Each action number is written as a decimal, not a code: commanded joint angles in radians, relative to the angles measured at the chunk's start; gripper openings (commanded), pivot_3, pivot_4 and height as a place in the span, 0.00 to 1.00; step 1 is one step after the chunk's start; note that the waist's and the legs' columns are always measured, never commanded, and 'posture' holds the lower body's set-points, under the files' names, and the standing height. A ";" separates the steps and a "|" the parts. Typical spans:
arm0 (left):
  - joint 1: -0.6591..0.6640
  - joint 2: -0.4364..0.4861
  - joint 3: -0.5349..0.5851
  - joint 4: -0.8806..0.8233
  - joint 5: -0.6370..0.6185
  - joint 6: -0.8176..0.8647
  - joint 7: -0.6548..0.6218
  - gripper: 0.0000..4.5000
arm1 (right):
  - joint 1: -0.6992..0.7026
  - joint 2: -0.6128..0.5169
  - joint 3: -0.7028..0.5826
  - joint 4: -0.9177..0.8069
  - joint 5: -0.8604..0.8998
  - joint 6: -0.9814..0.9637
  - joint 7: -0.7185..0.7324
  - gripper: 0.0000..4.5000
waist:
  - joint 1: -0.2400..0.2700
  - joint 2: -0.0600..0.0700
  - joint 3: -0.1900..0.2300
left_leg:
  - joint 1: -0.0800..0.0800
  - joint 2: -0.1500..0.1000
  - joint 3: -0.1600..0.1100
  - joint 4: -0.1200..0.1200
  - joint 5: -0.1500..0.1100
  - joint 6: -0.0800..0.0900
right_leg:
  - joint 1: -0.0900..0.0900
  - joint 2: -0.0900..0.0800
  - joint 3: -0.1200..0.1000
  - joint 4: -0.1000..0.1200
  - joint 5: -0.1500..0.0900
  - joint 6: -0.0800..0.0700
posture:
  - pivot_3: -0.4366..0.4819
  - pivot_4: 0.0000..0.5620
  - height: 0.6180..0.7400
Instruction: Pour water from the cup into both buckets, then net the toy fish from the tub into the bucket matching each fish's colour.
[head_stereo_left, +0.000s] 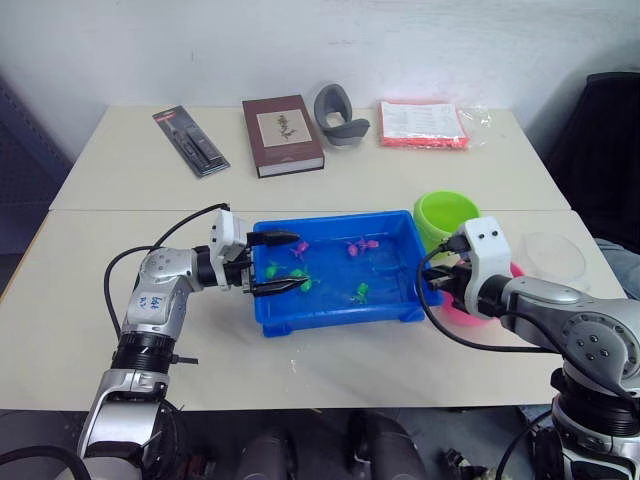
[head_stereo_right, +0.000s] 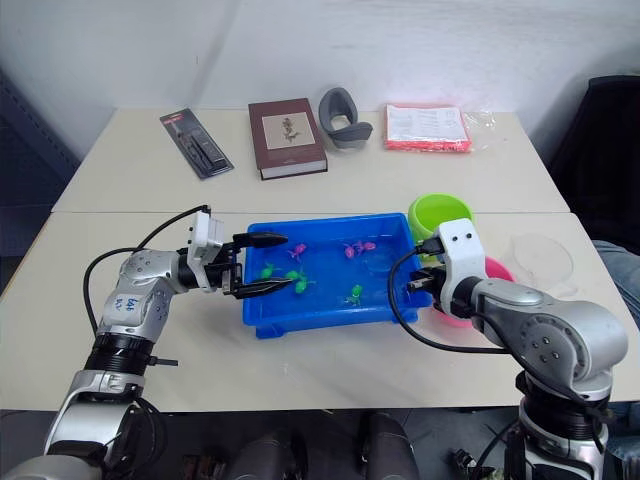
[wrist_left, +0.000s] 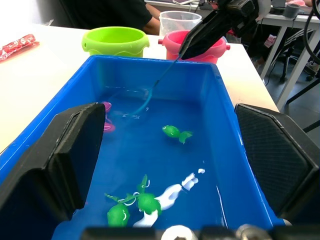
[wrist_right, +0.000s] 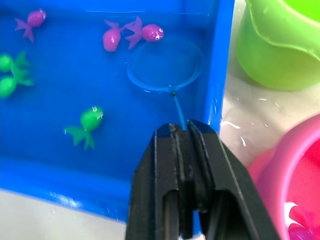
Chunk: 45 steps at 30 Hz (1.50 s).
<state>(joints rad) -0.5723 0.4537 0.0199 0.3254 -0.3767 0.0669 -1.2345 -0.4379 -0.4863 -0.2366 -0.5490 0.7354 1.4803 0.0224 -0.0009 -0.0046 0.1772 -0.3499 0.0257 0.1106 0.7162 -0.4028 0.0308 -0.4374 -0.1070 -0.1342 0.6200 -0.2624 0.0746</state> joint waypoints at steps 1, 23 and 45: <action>0.006 0.019 0.014 -0.037 -0.011 -0.002 0.004 0.99 | 0.012 0.008 0.012 -0.010 -0.041 -0.096 0.031 0.00 | 0.000 0.000 0.000 | -0.002 0.000 0.000 0.000 0.000 0.000 | -0.002 0.000 0.000 0.001 0.000 0.000 | 0.48 0.27 1.00; -0.015 0.117 0.052 0.067 0.002 -0.045 -0.013 0.99 | 0.024 0.061 0.100 -0.009 -0.090 -0.096 0.093 0.00 | -0.002 0.000 0.000 | -0.004 0.001 0.001 0.000 0.001 -0.001 | -0.006 0.003 -0.001 0.001 0.000 0.000 | 0.48 0.27 1.00; -0.057 0.183 0.083 0.257 0.011 -0.140 -0.062 0.99 | 0.024 0.085 0.179 -0.009 -0.155 -0.280 0.206 0.00 | -0.003 0.000 0.000 | -0.004 0.001 0.003 0.000 0.001 -0.001 | -0.007 0.005 -0.002 0.001 0.000 0.000 | 0.48 0.27 1.00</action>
<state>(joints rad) -0.6201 0.6160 0.0714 0.5786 -0.3639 -0.0478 -1.2843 -0.4197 -0.3835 -0.0407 -0.4916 0.5719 1.2335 0.2070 -0.0036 -0.0043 0.1775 -0.3538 0.0270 0.1134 0.7160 -0.4019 0.0302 -0.4442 -0.1024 -0.1365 0.6213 -0.2623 0.0747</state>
